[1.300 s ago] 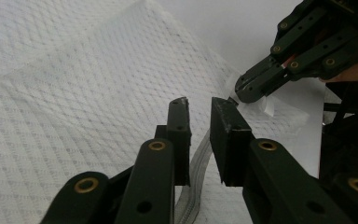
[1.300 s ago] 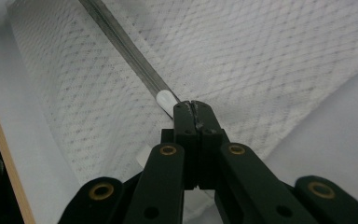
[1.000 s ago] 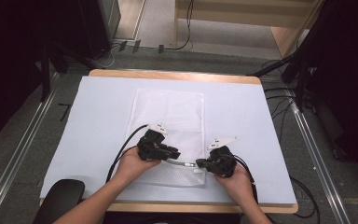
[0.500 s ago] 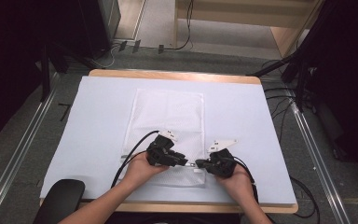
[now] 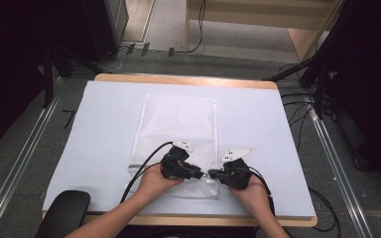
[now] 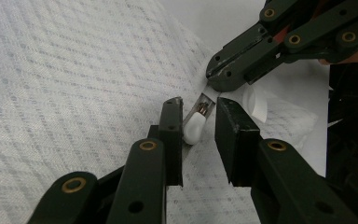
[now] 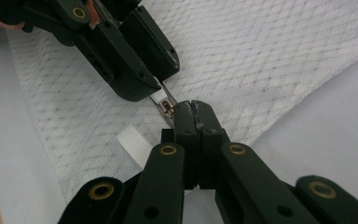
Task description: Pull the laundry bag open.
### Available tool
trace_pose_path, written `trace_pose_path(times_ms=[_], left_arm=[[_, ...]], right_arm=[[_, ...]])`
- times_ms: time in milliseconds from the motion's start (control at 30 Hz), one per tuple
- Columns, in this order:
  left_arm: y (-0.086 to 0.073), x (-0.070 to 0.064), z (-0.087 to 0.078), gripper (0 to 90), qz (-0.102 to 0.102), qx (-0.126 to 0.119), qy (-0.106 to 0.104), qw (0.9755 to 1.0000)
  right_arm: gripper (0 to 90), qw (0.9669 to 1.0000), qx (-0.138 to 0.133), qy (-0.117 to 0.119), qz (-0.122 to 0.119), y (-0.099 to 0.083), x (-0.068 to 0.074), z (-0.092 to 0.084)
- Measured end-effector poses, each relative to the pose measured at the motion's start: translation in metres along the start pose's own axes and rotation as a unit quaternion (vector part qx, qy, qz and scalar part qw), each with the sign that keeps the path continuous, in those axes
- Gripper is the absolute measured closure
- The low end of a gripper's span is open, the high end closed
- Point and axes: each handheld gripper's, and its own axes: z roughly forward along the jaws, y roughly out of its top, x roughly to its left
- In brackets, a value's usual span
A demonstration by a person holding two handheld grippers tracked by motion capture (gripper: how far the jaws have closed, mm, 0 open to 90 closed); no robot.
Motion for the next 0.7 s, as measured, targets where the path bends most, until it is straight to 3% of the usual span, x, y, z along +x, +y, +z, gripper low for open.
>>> trace_pose_path(times_ms=[267, 367, 500, 700], left_arm=[[-0.0002, -0.0033, 0.0007, 76.1, 0.006, 0.001, 0.007, 1.0000], [0.0001, -0.0041, 0.0005, 75.9, -0.004, 0.000, -0.004, 1.0000], [-0.0004, -0.0060, 0.0034, 76.8, 0.000, 0.003, -0.009, 1.0000], [-0.0005, -0.0071, 0.0057, 82.4, 0.001, 0.006, -0.004, 1.0000]], right_arm=[[90.0, 1.0000, 0.002, -0.002, -0.003, 0.0002, 0.0007, -0.0002], [90.0, 1.0000, 0.001, -0.002, -0.002, -0.0001, 0.0009, -0.0003], [90.0, 1.0000, 0.001, -0.002, -0.003, -0.0005, 0.0011, -0.0004], [90.0, 1.0000, 0.001, -0.001, -0.003, -0.0003, 0.0008, -0.0003]])
